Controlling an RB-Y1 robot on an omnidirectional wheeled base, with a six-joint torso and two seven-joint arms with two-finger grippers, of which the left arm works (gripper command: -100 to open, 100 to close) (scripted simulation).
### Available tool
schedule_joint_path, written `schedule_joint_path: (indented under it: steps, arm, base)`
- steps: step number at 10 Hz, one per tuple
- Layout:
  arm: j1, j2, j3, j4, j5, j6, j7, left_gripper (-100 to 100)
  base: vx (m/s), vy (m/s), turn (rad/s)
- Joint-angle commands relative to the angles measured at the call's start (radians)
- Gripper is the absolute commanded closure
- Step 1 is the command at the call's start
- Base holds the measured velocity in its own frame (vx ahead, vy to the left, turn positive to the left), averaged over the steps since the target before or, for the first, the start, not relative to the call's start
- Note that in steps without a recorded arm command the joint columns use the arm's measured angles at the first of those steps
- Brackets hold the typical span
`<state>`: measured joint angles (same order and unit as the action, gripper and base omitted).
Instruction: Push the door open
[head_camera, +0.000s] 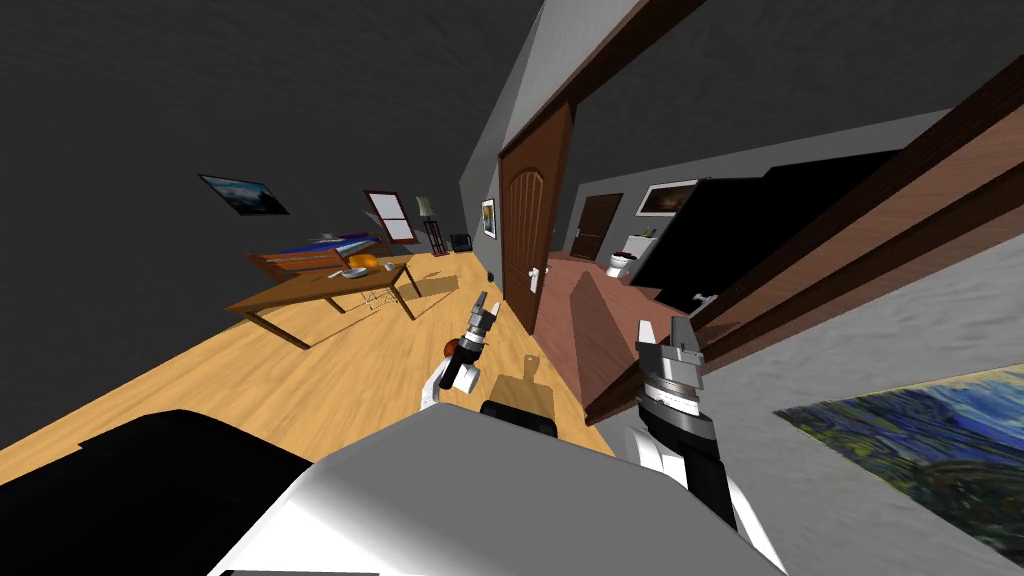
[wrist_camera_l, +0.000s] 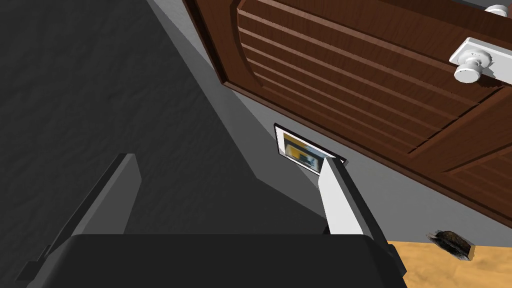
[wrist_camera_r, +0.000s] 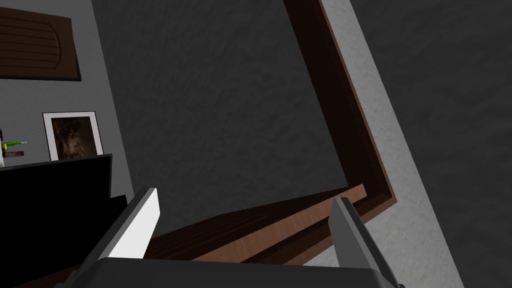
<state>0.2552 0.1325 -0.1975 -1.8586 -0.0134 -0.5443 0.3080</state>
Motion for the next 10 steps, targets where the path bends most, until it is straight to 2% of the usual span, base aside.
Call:
schedule_joint_path:
  steps: [1,10]
  arm:
    - [-0.021,0.009,-0.012,0.035,-0.004,-0.006,0.013,-100]
    - [-0.142,0.052,-0.085,0.215,-0.031,-0.025,0.077,-100]
  base:
    - [0.088,0.04,-0.032]
    - [0.097,0.036,-0.03]
